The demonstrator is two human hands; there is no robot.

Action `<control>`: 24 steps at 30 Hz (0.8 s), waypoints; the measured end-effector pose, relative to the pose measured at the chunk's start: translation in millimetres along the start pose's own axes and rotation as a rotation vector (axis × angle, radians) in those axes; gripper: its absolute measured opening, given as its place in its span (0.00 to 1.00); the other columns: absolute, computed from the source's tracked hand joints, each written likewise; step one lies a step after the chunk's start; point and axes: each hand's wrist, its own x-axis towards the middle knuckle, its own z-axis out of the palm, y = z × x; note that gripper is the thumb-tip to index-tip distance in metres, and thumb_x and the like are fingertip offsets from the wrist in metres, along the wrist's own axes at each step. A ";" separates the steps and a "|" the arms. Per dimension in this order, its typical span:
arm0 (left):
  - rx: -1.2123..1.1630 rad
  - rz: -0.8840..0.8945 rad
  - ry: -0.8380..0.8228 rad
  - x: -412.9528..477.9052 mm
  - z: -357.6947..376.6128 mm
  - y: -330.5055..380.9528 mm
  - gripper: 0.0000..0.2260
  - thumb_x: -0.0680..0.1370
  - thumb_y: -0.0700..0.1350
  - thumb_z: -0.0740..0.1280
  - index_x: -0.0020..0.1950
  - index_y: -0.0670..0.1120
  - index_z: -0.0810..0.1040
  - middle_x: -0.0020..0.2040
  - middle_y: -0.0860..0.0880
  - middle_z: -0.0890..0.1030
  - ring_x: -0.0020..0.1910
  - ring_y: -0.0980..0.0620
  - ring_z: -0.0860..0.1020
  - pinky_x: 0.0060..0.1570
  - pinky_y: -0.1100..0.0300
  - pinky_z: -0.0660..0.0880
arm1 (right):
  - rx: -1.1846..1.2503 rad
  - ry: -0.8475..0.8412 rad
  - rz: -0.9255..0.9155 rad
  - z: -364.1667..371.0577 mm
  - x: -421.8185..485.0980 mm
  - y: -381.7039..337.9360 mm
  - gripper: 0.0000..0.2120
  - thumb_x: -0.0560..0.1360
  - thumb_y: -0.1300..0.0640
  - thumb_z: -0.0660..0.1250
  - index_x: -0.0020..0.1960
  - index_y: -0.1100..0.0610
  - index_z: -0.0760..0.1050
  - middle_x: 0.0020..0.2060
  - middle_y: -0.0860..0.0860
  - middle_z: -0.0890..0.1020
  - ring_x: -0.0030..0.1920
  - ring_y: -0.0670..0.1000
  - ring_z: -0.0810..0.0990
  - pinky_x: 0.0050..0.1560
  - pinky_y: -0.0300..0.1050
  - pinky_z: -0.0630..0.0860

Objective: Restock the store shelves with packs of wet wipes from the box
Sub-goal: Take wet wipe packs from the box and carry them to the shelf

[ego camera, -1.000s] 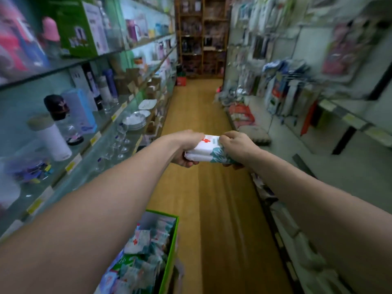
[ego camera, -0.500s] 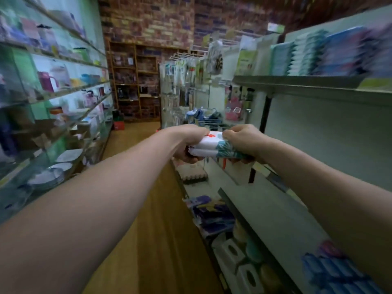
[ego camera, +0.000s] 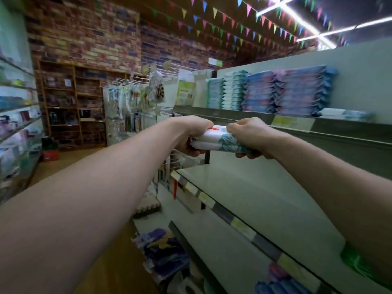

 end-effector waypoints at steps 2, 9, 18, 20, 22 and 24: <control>0.024 0.041 -0.017 13.0 3.9 12.3 0.13 0.82 0.52 0.56 0.48 0.44 0.73 0.36 0.45 0.75 0.29 0.51 0.72 0.27 0.62 0.68 | -0.025 0.044 0.017 -9.8 11.9 0.6 0.14 0.80 0.50 0.56 0.56 0.56 0.76 0.34 0.56 0.82 0.26 0.48 0.78 0.21 0.36 0.68; 0.009 0.164 -0.112 58.6 10.1 57.0 0.13 0.82 0.52 0.57 0.49 0.44 0.74 0.35 0.47 0.75 0.29 0.54 0.72 0.28 0.63 0.70 | -0.065 0.225 0.073 -41.2 47.8 -2.5 0.15 0.80 0.50 0.57 0.58 0.58 0.75 0.36 0.55 0.80 0.24 0.47 0.78 0.23 0.36 0.70; 0.031 0.354 -0.245 98.1 30.6 125.6 0.13 0.82 0.52 0.58 0.49 0.44 0.73 0.33 0.46 0.78 0.22 0.54 0.76 0.25 0.65 0.73 | -0.153 0.375 0.215 -101.5 71.6 -7.2 0.17 0.79 0.48 0.60 0.57 0.61 0.74 0.42 0.58 0.81 0.34 0.52 0.79 0.26 0.40 0.72; -0.029 0.355 -0.338 105.2 39.2 141.1 0.14 0.81 0.53 0.60 0.55 0.42 0.74 0.41 0.45 0.79 0.24 0.53 0.77 0.24 0.65 0.74 | -0.141 0.412 0.234 -116.3 71.0 -4.2 0.15 0.79 0.50 0.59 0.55 0.61 0.74 0.37 0.57 0.81 0.31 0.52 0.80 0.23 0.37 0.70; -0.096 0.347 -0.432 113.8 50.4 155.0 0.19 0.79 0.54 0.62 0.62 0.41 0.73 0.48 0.43 0.79 0.33 0.50 0.79 0.26 0.63 0.77 | -0.160 0.454 0.250 -130.8 69.5 1.0 0.13 0.80 0.51 0.59 0.53 0.61 0.74 0.34 0.56 0.80 0.28 0.50 0.79 0.21 0.35 0.69; -0.141 0.369 -0.502 119.9 64.6 167.1 0.20 0.78 0.52 0.64 0.63 0.40 0.72 0.48 0.42 0.79 0.37 0.49 0.79 0.33 0.59 0.80 | -0.196 0.491 0.272 -145.2 68.9 8.2 0.12 0.81 0.51 0.59 0.49 0.59 0.74 0.33 0.55 0.80 0.26 0.48 0.78 0.21 0.34 0.68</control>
